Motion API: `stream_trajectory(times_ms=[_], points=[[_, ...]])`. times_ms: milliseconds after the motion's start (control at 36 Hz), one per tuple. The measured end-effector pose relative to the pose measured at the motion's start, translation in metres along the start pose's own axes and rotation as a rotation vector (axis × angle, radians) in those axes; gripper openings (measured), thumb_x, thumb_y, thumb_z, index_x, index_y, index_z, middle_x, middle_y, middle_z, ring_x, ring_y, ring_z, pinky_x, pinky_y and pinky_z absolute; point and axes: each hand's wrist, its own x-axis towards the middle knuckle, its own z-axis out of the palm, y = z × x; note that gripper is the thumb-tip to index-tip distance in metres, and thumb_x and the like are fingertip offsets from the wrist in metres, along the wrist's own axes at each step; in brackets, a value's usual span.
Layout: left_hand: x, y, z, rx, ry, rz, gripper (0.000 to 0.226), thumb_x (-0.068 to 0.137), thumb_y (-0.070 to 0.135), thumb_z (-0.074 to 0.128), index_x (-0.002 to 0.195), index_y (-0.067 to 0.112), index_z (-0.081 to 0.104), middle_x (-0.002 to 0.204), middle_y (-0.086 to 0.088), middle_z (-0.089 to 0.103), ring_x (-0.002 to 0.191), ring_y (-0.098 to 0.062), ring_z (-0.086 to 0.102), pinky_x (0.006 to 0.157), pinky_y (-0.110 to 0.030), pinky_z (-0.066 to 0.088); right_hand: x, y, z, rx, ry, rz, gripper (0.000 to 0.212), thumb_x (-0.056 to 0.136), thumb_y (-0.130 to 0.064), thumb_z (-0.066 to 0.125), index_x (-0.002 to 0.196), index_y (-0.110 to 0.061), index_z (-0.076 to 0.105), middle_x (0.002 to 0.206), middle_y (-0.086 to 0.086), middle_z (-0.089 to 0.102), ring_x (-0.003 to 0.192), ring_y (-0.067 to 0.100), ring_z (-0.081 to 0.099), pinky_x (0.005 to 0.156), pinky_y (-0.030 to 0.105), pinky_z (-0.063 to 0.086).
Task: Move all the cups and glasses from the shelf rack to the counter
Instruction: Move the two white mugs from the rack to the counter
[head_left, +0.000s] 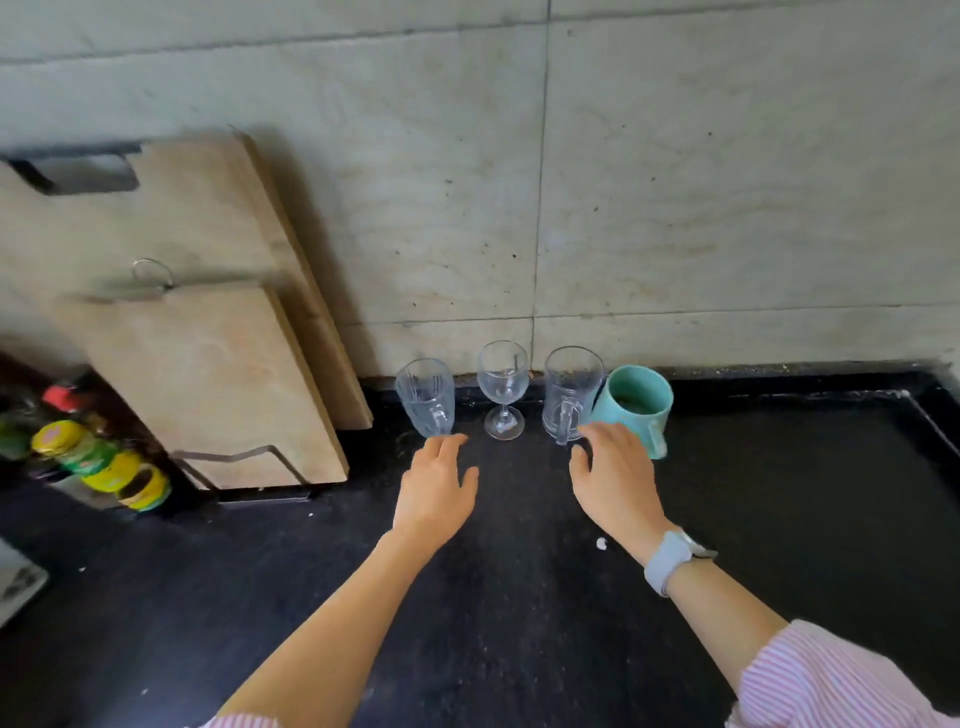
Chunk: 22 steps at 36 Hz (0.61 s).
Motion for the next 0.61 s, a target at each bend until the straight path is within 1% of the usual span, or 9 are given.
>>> stream_trajectory(times_ms=[56, 139, 194, 278, 333, 417, 528, 611], points=[[-0.022, -0.02, -0.033, 0.051, 0.044, -0.026, 0.048, 0.093, 0.028, 0.047, 0.138, 0.015, 0.036, 0.143, -0.005, 0.038, 0.127, -0.025, 0.041, 0.103, -0.044, 0.039, -0.01, -0.036, 0.002, -0.001, -0.067, -0.196, 0.032, 0.092, -0.023, 0.043, 0.119, -0.012, 0.057, 0.124, 0.005, 0.06, 0.121, 0.025, 0.047, 0.102, 0.04, 0.036], [-0.067, -0.053, -0.086, 0.118, 0.14, -0.101, 0.046, 0.093, 0.029, 0.047, 0.136, 0.016, 0.037, 0.139, -0.005, 0.044, 0.118, -0.027, 0.049, 0.099, -0.045, 0.041, -0.032, -0.102, 0.011, 0.011, -0.175, -0.462, 0.035, 0.094, -0.025, 0.04, 0.123, -0.015, 0.056, 0.127, 0.001, 0.058, 0.128, 0.02, 0.042, 0.108, 0.038, 0.031], [-0.105, -0.078, -0.12, 0.191, 0.224, -0.149, 0.045, 0.092, 0.03, 0.046, 0.135, 0.017, 0.039, 0.136, -0.005, 0.048, 0.121, -0.026, 0.047, 0.099, -0.044, 0.04, -0.053, -0.15, 0.017, 0.022, -0.228, -0.596, 0.035, 0.094, -0.027, 0.039, 0.123, -0.014, 0.056, 0.127, 0.002, 0.058, 0.127, 0.021, 0.043, 0.107, 0.038, 0.033], [-0.177, -0.117, -0.169, 0.261, 0.349, -0.26, 0.045, 0.092, 0.031, 0.045, 0.135, 0.019, 0.041, 0.137, -0.002, 0.048, 0.126, -0.024, 0.043, 0.101, -0.042, 0.036, -0.098, -0.225, 0.022, 0.055, -0.312, -0.734, 0.036, 0.095, -0.027, 0.038, 0.124, -0.012, 0.053, 0.127, 0.006, 0.057, 0.122, 0.024, 0.046, 0.102, 0.038, 0.037], [-0.235, -0.142, -0.196, 0.25, 0.443, -0.342, 0.042, 0.092, 0.031, 0.047, 0.132, 0.018, 0.045, 0.136, -0.002, 0.049, 0.125, -0.024, 0.044, 0.101, -0.042, 0.036, -0.136, -0.272, 0.025, 0.088, -0.364, -0.819, 0.036, 0.095, -0.027, 0.038, 0.126, -0.014, 0.051, 0.131, 0.005, 0.055, 0.123, 0.024, 0.046, 0.103, 0.036, 0.036], [-0.338, -0.175, -0.224, 0.226, 0.582, -0.47, 0.037, 0.091, 0.028, 0.048, 0.127, 0.018, 0.05, 0.129, -0.004, 0.054, 0.12, -0.027, 0.047, 0.097, -0.04, 0.037, -0.207, -0.334, 0.031, 0.113, -0.426, -0.966, 0.035, 0.095, -0.026, 0.038, 0.125, -0.014, 0.052, 0.13, 0.006, 0.054, 0.123, 0.026, 0.044, 0.102, 0.039, 0.038], [-0.485, -0.211, -0.24, 0.235, 0.704, -0.681, 0.035, 0.088, 0.028, 0.053, 0.121, 0.017, 0.054, 0.126, -0.006, 0.057, 0.117, -0.03, 0.049, 0.093, -0.038, 0.037, -0.324, -0.399, 0.041, 0.14, -0.495, -1.171, 0.032, 0.094, -0.026, 0.039, 0.117, -0.012, 0.056, 0.12, 0.009, 0.058, 0.117, 0.029, 0.047, 0.095, 0.04, 0.041], [-0.598, -0.23, -0.241, 0.233, 0.805, -0.819, 0.035, 0.09, 0.027, 0.052, 0.122, 0.015, 0.055, 0.127, -0.009, 0.057, 0.117, -0.03, 0.051, 0.094, -0.037, 0.037, -0.417, -0.439, 0.049, 0.167, -0.568, -1.328, 0.031, 0.093, -0.023, 0.041, 0.116, -0.01, 0.056, 0.117, 0.011, 0.059, 0.114, 0.03, 0.049, 0.096, 0.04, 0.04]])
